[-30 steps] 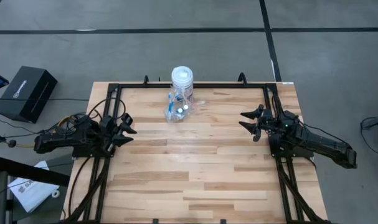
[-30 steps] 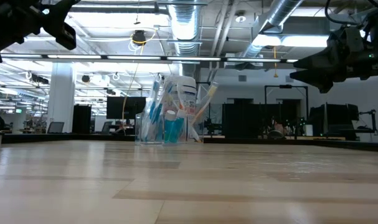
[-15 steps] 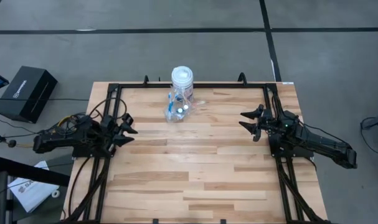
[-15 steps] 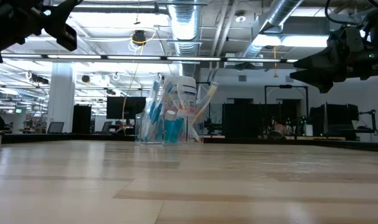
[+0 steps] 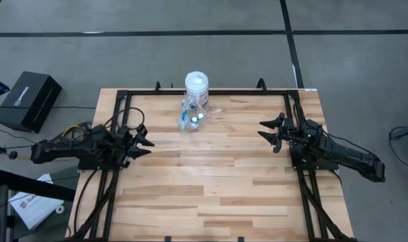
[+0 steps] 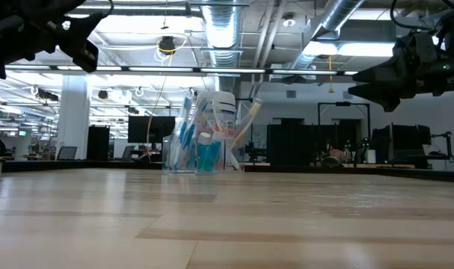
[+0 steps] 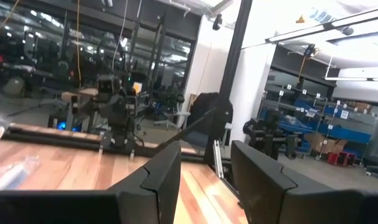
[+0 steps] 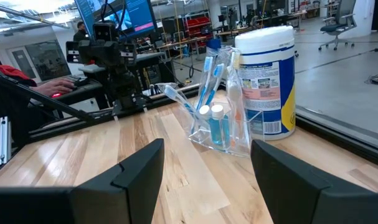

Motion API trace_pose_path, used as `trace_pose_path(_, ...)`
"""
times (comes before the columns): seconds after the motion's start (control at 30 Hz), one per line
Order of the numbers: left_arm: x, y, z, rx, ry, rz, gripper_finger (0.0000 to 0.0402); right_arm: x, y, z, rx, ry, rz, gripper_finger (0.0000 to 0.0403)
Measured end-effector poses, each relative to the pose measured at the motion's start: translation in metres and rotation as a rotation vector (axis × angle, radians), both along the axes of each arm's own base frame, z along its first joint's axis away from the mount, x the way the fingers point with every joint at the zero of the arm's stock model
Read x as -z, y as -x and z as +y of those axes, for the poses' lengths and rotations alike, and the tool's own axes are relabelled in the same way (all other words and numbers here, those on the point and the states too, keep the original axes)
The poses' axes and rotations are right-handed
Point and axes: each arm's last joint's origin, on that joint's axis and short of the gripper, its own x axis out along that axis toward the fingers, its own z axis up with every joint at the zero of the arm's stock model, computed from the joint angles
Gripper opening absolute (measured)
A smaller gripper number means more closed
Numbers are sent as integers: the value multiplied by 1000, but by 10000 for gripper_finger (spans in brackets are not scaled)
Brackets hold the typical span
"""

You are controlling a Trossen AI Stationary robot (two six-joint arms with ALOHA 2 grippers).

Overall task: Pick & Place toothbrushing station
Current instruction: Return to Home Position

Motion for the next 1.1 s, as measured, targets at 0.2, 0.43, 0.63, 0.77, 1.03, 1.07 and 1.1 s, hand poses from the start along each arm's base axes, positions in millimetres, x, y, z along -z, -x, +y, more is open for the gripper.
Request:
trace_pose_path(0.2, 5, -5, 1, 0, 6, 56, 136, 0, 0, 0, 0, -3, -1, 230)
trace_pose_path(0.43, 10, -10, 1, 0, 13, 117, 136, 0, 0, 0, 0, -2, -1, 230)
trace_pose_path(0.63, 14, -13, 2, 0, 19, 162, 136, 0, 0, 0, 0, -2, -1, 230)
trace_pose_path(0.77, 16, -15, 2, 0, 21, 183, 136, 0, 0, 0, 0, -1, 0, 230)
trace_pose_path(1.03, 19, -17, 2, 0, 24, 207, 136, 0, 0, 0, 0, 0, 0, 230)
trace_pose_path(1.07, 19, -17, 2, 0, 24, 207, 136, 0, 0, 0, 0, 0, 0, 230)
trace_pose_path(1.1, 19, -17, 2, 0, 24, 207, 136, 0, 0, 0, 0, 0, 0, 230)
